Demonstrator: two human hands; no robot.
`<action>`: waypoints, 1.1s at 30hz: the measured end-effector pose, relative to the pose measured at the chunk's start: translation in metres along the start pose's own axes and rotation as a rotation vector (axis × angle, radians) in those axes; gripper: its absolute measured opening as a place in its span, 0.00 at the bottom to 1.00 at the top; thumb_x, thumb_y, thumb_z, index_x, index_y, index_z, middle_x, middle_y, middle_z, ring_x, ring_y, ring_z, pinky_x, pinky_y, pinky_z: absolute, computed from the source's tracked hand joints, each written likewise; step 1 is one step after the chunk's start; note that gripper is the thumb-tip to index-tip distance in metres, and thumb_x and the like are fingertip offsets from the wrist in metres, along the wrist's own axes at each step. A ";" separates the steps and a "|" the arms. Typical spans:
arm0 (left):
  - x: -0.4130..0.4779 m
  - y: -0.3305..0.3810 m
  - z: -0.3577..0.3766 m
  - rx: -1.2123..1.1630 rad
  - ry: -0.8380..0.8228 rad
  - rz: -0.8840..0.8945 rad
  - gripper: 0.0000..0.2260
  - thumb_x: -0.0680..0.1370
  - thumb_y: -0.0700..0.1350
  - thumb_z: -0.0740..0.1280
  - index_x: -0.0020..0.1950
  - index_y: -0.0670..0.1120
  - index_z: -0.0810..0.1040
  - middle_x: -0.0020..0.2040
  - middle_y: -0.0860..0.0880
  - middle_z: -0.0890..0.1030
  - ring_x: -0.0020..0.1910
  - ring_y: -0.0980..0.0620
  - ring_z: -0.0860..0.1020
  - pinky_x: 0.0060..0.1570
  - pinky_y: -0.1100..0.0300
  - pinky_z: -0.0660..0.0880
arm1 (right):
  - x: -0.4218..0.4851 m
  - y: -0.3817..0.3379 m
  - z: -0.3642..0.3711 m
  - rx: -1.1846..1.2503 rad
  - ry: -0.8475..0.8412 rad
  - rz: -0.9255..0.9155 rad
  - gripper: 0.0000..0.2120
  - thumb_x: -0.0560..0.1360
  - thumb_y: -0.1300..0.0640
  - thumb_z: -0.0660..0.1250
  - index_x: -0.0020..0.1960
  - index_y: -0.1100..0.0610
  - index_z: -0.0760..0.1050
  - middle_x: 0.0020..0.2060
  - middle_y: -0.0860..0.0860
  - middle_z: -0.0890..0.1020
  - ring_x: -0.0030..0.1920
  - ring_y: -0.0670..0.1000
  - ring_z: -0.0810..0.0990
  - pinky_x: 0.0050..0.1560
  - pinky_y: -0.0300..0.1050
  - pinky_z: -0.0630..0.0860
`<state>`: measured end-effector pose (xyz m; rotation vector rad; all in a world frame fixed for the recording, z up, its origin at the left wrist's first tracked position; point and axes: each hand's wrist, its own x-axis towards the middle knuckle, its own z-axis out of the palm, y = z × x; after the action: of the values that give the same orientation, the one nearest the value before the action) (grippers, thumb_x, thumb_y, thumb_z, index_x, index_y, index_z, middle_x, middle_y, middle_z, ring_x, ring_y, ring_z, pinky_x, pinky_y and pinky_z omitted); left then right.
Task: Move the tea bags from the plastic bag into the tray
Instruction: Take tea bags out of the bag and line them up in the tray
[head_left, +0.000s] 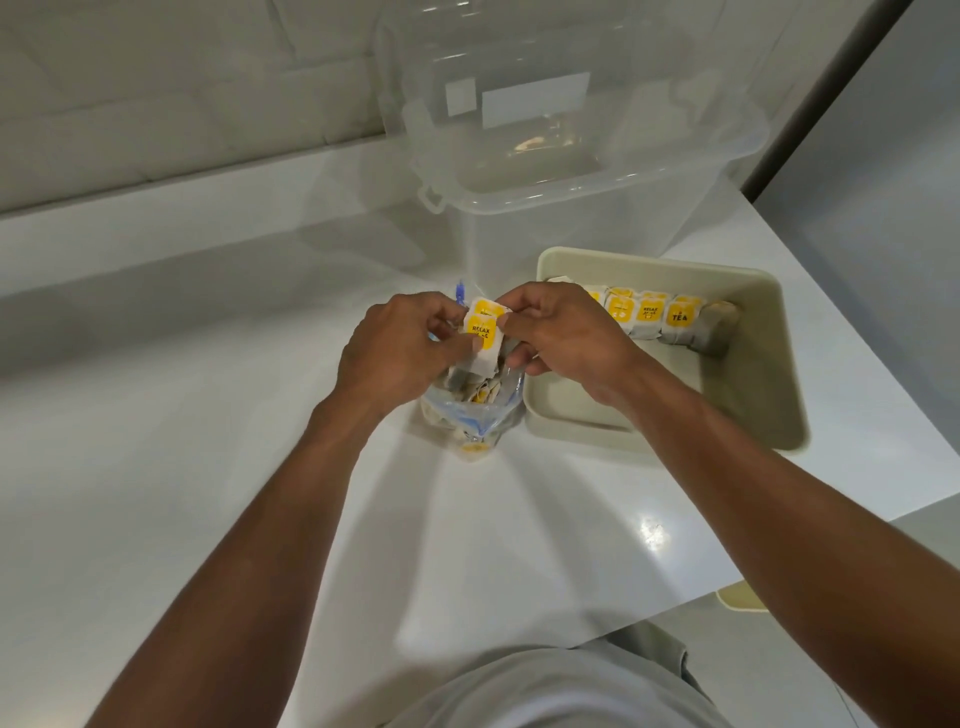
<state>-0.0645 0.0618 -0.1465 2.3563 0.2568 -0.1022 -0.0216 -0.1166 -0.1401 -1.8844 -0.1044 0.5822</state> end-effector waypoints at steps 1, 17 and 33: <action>0.000 0.000 0.000 0.028 0.005 0.003 0.10 0.72 0.55 0.75 0.52 0.55 0.83 0.44 0.58 0.83 0.46 0.56 0.81 0.46 0.55 0.78 | 0.000 0.000 -0.001 -0.005 0.015 -0.005 0.07 0.80 0.59 0.65 0.54 0.57 0.80 0.39 0.54 0.85 0.32 0.46 0.82 0.30 0.36 0.76; 0.010 0.013 0.003 -0.435 0.007 -0.112 0.02 0.78 0.43 0.70 0.47 0.46 0.81 0.43 0.51 0.83 0.33 0.53 0.81 0.34 0.61 0.78 | 0.004 0.008 -0.010 -0.062 0.176 -0.027 0.05 0.76 0.57 0.68 0.50 0.54 0.81 0.40 0.50 0.85 0.31 0.45 0.79 0.33 0.41 0.76; 0.013 0.021 0.001 -0.519 -0.100 -0.135 0.01 0.80 0.44 0.68 0.50 0.49 0.78 0.40 0.49 0.81 0.31 0.56 0.77 0.25 0.68 0.68 | 0.001 0.004 -0.016 0.144 0.150 -0.074 0.07 0.77 0.54 0.70 0.50 0.57 0.81 0.35 0.48 0.81 0.35 0.46 0.80 0.36 0.40 0.77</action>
<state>-0.0467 0.0482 -0.1348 1.8125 0.3470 -0.1929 -0.0142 -0.1316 -0.1402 -1.7697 -0.0335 0.3863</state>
